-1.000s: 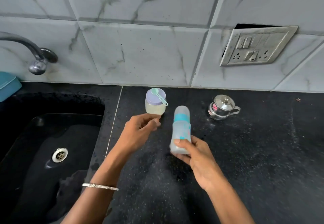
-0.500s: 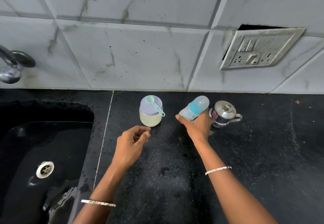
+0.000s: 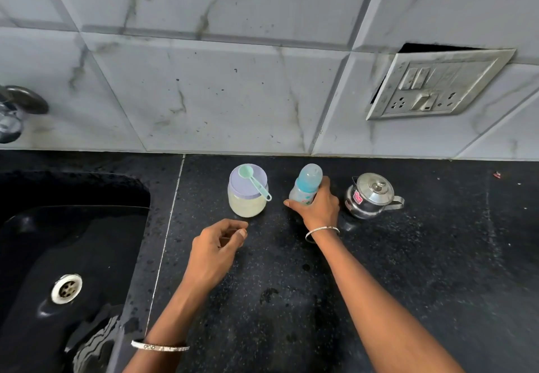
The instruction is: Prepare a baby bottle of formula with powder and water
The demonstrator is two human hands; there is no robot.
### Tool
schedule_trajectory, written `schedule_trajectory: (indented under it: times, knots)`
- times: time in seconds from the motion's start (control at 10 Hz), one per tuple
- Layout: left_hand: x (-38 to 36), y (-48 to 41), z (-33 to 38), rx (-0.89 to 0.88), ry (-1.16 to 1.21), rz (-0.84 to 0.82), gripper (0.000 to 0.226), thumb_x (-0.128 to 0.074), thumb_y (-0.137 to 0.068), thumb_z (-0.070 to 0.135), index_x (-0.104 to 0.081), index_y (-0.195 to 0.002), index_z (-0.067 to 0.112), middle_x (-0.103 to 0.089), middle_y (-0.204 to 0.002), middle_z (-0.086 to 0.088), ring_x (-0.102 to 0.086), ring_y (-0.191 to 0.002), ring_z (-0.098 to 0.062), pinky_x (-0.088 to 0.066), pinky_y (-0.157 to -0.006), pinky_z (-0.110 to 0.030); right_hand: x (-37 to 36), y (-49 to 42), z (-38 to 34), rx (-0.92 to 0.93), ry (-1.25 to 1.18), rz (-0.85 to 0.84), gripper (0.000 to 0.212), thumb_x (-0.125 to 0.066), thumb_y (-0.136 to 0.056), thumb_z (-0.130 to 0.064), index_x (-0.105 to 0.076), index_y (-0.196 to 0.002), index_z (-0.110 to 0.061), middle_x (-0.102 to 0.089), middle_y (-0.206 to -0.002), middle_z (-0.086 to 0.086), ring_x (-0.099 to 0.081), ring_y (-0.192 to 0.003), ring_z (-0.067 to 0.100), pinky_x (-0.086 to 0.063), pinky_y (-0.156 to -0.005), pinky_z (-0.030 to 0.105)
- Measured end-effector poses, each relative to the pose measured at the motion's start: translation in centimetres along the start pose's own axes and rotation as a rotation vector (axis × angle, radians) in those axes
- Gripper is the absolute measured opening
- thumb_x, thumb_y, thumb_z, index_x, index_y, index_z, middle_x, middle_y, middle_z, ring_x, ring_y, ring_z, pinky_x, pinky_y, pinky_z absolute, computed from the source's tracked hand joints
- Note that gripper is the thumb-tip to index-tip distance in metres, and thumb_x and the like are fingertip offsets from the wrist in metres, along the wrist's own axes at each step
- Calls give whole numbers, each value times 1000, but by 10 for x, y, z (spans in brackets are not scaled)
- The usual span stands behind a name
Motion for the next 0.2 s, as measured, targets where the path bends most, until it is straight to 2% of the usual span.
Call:
schedule_trajectory:
  times: [0.2]
  knots:
    - [-8,2,2,-4,-20,1,11,-65,-96,26,-73,-101,33,-75,-89,14,-71,-85,-2,-51,-77,-19,-3,1,5,-18,-54,-84,91,-99,-61,-32,-46,-132,-10,-65,-130,13,-64,-120,36,-54,-99,50]
Point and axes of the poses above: each hand's wrist, its own y-axis away from the middle knuckle, its own x-axis out of the back of the hand, z = x × y, the point moved 6 cm from there along -y, towards the middle knuckle
